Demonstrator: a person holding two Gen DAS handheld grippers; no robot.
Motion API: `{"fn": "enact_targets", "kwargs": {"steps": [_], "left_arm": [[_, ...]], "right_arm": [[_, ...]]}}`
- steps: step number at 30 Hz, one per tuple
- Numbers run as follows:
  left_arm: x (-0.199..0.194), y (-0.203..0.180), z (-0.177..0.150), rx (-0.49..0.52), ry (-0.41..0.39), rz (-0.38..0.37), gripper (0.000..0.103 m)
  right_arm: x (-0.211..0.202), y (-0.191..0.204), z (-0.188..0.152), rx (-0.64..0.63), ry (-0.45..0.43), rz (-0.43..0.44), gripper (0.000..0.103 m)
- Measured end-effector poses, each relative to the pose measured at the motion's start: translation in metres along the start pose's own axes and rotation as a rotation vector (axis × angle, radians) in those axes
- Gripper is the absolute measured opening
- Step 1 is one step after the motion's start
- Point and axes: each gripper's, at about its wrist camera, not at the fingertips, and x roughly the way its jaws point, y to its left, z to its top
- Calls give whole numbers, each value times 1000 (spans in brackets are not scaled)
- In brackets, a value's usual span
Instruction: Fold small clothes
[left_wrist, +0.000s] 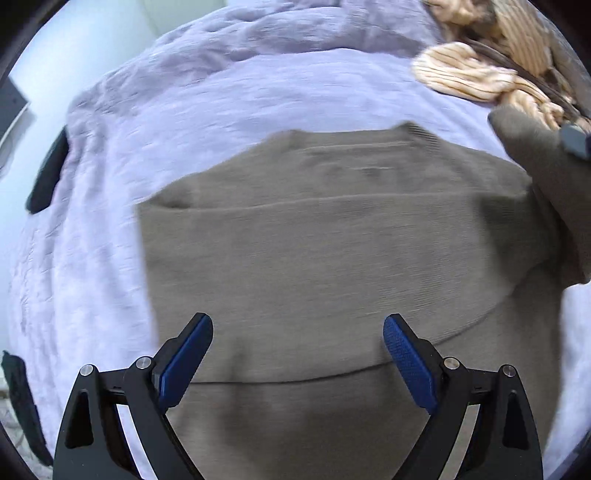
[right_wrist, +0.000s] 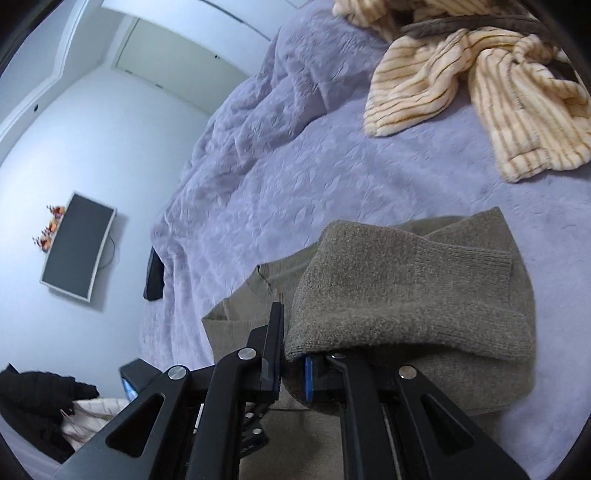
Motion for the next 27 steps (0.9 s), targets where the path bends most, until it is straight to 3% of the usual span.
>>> {"fn": "enact_targets", "kwargs": {"steps": [4,8,10,15,17,19,24,25,27], "left_arm": [[7,57,-17,-62,8,61,94],[32,93,-29,-143,58,45,94],[42,98,-35,-149,76,32,94],[53,103,-40,-165,74,5,94],[57,104,-40,-171,78,-2,94],[62,108,-39,-177,79,-9,94],[65,115,-42,-185,75,-20,94],[64,117,-42,-191,74,-24,94],[57,120,-47,-203,67,-39,94]], "right_arm": [[72,33,-39,-125,125,-83,10],[120,46,-74,-198,207,-179,15],[135,44,-86,-204,235,-215,24],[129,41,-94,-149,237,-189,52],[115,38,-92,-100,207,-178,54],[91,18,-87,36,141,-136,55],[76,-31,-83,358,57,-35,53],[75,-38,-81,410,43,-8,35],[77,-36,-77,427,33,11,12]]}}
